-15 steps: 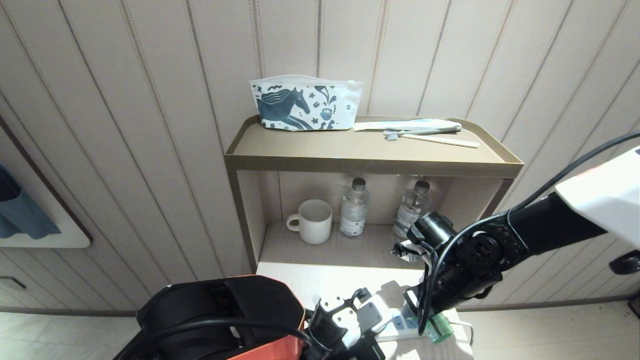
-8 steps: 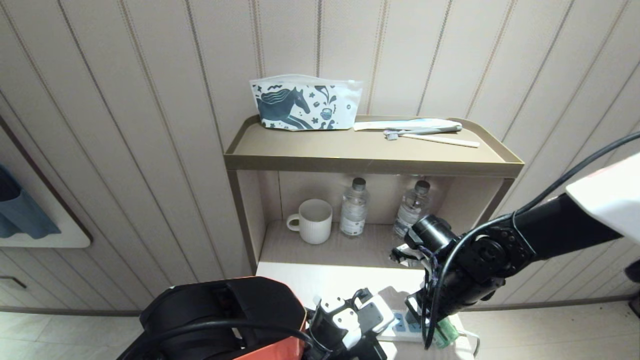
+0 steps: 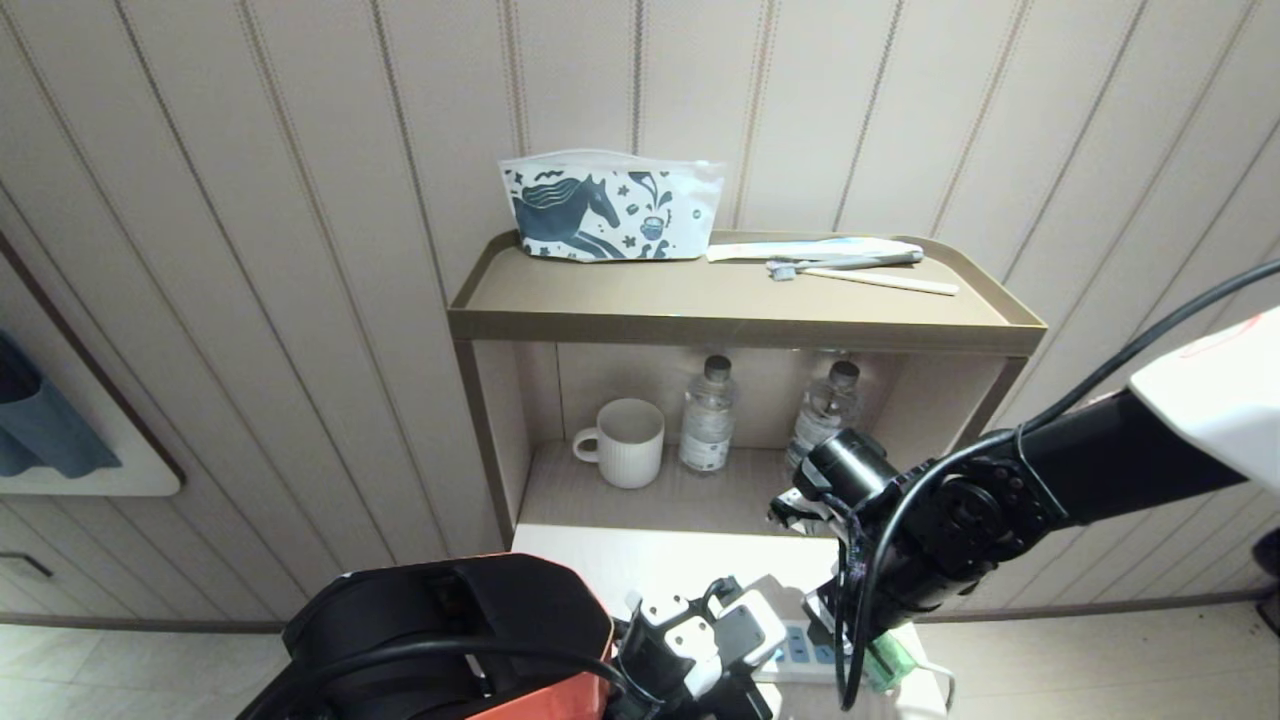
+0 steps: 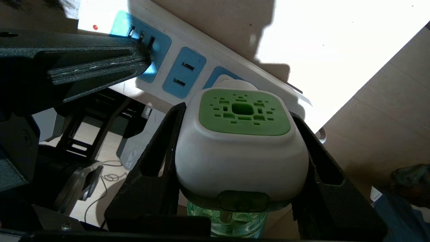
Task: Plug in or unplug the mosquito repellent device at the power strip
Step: Hold the socket with your left hand and unplug it with your right hand
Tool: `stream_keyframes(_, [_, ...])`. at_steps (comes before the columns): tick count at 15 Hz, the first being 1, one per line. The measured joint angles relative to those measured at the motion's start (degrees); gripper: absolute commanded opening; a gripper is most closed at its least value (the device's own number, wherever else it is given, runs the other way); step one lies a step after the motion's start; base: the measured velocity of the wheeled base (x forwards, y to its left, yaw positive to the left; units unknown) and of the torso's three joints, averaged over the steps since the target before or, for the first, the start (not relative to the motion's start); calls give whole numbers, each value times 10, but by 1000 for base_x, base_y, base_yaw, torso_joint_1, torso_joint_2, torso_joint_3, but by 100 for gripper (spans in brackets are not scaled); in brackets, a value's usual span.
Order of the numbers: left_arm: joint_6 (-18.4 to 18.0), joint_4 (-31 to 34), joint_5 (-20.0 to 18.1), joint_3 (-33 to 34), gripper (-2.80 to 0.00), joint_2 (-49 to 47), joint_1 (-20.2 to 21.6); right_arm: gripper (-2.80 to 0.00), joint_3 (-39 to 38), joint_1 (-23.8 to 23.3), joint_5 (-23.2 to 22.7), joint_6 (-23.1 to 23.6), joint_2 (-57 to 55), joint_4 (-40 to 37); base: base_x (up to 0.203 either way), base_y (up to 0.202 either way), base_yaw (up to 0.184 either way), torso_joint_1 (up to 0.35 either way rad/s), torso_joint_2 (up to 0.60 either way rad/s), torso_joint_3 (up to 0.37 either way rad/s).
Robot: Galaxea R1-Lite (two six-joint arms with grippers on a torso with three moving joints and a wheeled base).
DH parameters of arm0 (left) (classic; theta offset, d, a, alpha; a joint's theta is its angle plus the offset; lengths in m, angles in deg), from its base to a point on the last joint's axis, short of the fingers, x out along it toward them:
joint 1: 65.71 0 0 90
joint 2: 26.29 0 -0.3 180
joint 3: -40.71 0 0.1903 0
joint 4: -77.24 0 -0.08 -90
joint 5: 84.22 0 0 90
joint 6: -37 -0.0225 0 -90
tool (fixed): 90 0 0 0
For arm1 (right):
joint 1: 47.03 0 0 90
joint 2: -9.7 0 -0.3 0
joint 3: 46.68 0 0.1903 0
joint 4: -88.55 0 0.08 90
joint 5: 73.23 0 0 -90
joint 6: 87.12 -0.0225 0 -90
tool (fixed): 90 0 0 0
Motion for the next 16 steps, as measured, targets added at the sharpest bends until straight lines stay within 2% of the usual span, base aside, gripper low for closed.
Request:
stream_keyframes(6, [5, 4, 5, -11, -280, 33, 1, -280, 2, -7, 2, -2, 35, 0, 0, 0, 0, 0, 0, 0])
stream_keyframes(10, [5, 14, 26, -18, -280, 89, 10, -280, -7, -7, 2, -5, 62, 0, 0, 0, 0, 0, 0, 0])
stream_keyframes(13, [5, 15, 35, 25, -280, 137, 12, -280, -19, -7, 2, -6, 83, 0, 0, 0, 0, 0, 0, 0])
stream_keyframes(16, [6, 8, 64, 121, -280, 204, 26, -280, -38, -8, 1, -6, 111, -1, 0, 0, 0, 0, 0, 0])
